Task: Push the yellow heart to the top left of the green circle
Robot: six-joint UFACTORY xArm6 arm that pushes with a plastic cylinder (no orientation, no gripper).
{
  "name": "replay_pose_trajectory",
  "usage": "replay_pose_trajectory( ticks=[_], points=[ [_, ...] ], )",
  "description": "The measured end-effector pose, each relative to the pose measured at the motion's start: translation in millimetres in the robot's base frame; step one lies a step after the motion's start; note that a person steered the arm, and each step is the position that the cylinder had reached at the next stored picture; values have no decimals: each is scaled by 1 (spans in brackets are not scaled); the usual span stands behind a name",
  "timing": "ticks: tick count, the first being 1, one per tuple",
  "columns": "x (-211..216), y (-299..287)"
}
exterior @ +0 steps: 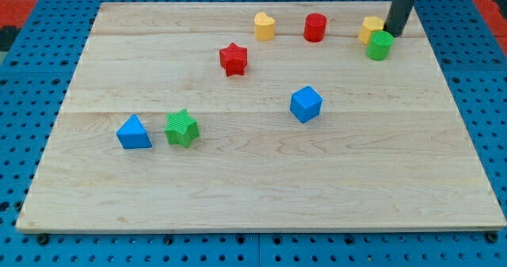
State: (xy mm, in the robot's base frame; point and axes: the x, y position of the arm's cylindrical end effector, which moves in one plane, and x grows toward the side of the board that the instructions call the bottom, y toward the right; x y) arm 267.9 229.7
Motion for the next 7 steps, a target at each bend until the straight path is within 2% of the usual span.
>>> replay_pose_trajectory(
  ticks=[1,2,4,5,6,7],
  points=[
    [28,21],
    [64,12],
    [69,-28],
    [51,-19],
    [42,-41],
    [54,-107]
  ],
)
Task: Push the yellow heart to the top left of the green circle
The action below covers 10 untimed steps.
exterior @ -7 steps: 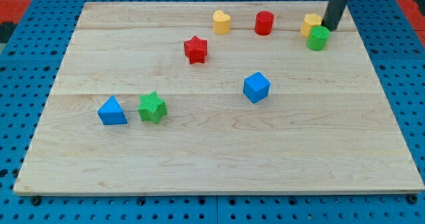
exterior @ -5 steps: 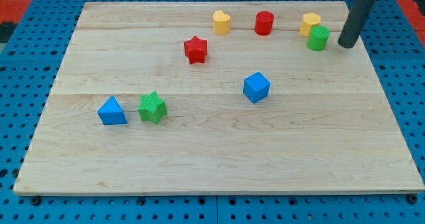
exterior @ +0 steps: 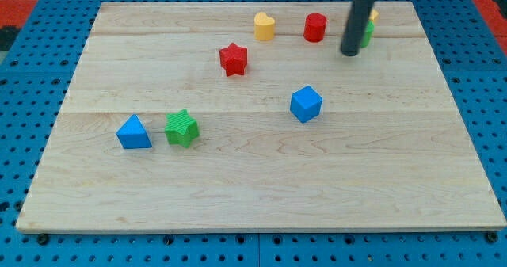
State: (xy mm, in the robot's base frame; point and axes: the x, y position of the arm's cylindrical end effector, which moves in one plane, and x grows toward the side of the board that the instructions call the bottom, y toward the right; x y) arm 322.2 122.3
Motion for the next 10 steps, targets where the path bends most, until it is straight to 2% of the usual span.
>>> replay_pose_trajectory(
  ticks=[1,3,4,5,6,8,9,10],
  points=[
    [-32,-69],
    [-101,-42],
    [-62,-8],
    [-9,-55],
    [23,-45],
    [-42,-180],
    [-49,-139],
    [-49,-50]
  ],
)
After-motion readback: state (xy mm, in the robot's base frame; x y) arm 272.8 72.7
